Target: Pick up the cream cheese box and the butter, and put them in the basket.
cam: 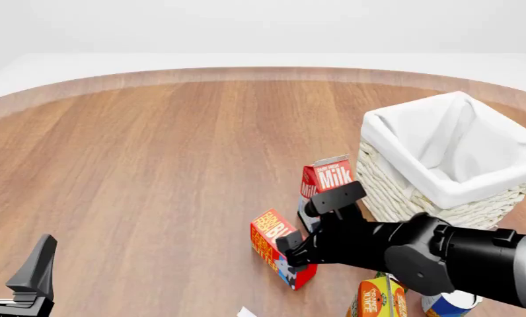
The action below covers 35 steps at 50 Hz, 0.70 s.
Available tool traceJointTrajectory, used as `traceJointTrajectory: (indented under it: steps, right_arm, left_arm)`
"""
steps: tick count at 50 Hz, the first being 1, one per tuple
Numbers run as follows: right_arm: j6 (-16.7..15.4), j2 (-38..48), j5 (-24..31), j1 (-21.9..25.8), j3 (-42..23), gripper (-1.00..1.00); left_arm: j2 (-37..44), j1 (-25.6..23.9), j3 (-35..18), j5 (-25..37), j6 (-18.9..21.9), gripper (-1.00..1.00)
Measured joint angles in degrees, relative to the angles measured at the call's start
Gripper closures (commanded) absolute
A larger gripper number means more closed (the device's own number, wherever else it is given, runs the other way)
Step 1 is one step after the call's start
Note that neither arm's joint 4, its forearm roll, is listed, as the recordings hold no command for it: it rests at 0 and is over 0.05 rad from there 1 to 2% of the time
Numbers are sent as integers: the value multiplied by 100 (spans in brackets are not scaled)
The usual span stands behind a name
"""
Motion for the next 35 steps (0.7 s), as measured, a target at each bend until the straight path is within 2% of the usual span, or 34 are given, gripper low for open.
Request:
traceJointTrajectory:
  steps: [35]
  right_arm:
    - [40,259,-225,-11,83,-100]
  left_arm:
    - [0,0,0,0,0,-100]
